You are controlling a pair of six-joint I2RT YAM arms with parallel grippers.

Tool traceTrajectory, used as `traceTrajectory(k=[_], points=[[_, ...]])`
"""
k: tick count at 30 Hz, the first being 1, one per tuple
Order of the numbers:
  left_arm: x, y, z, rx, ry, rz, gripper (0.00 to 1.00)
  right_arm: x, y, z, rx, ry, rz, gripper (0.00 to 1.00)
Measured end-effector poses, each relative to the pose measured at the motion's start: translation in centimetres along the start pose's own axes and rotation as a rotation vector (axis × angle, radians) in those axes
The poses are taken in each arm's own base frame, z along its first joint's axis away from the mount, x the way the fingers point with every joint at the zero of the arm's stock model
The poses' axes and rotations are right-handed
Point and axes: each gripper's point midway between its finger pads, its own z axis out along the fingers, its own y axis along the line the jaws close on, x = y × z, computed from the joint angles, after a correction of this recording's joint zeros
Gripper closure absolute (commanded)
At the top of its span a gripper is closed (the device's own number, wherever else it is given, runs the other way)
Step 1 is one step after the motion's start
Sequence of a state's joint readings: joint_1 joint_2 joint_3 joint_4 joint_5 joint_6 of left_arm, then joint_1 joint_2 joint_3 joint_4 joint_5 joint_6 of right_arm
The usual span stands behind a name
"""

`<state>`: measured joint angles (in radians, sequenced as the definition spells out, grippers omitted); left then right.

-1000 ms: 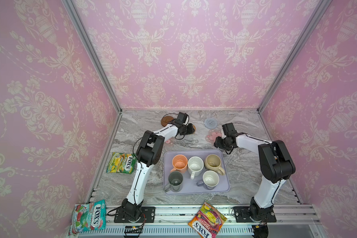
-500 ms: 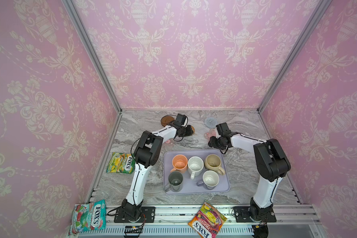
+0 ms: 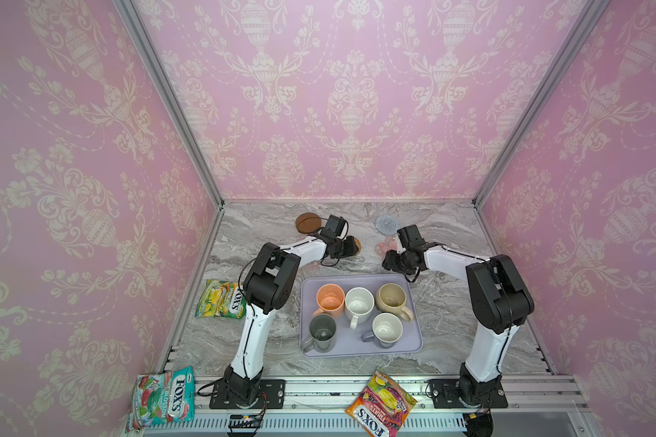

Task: Place cups on coasters
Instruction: Move the coaster to the top-center of the table.

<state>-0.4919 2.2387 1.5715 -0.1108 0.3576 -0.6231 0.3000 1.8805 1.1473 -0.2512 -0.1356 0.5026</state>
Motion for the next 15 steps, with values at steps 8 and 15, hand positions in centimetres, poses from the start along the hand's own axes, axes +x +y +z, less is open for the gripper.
traceTrajectory(k=[8,15], points=[[0.80,-0.94,0.30,0.012,0.015,0.007,0.70,0.08,0.20,-0.03,-0.006,0.005,-0.002,0.41],[0.83,-0.98,0.25,0.012,0.014,0.008,0.69,-0.40,0.75,-0.53,-0.011,0.011,-0.004,0.41]])
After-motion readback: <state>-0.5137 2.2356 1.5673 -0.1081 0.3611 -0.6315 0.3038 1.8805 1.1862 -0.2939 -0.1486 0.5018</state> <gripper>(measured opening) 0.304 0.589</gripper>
